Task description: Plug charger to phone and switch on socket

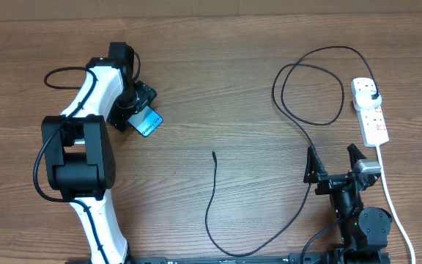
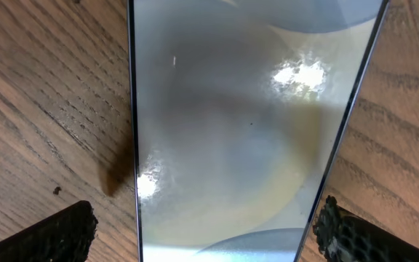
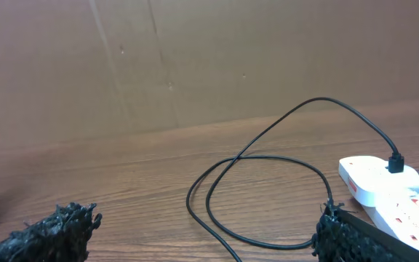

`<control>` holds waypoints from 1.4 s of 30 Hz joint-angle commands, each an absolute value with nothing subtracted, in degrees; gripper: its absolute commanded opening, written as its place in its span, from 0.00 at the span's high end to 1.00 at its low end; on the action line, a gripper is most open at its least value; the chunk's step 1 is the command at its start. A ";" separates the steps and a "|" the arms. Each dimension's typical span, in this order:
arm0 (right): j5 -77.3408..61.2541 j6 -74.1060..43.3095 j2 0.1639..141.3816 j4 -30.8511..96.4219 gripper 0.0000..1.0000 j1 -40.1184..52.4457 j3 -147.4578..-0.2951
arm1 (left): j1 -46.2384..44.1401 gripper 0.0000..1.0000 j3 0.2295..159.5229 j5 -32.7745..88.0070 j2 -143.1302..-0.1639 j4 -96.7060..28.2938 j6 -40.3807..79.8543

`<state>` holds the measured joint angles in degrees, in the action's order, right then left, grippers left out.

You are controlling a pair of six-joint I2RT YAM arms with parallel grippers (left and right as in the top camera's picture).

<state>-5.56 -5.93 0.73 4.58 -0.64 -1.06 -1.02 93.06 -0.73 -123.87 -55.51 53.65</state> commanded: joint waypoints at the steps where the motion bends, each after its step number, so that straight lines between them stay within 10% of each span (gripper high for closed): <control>1: -5.17 -5.56 0.16 4.43 0.00 -0.38 -0.47 | -0.97 0.00 93.80 -1.96 -124.51 -55.64 53.82; 42: -5.17 -5.56 0.16 4.43 0.00 -0.38 -0.47 | -1.93 0.00 93.78 -2.98 -126.32 -56.82 55.72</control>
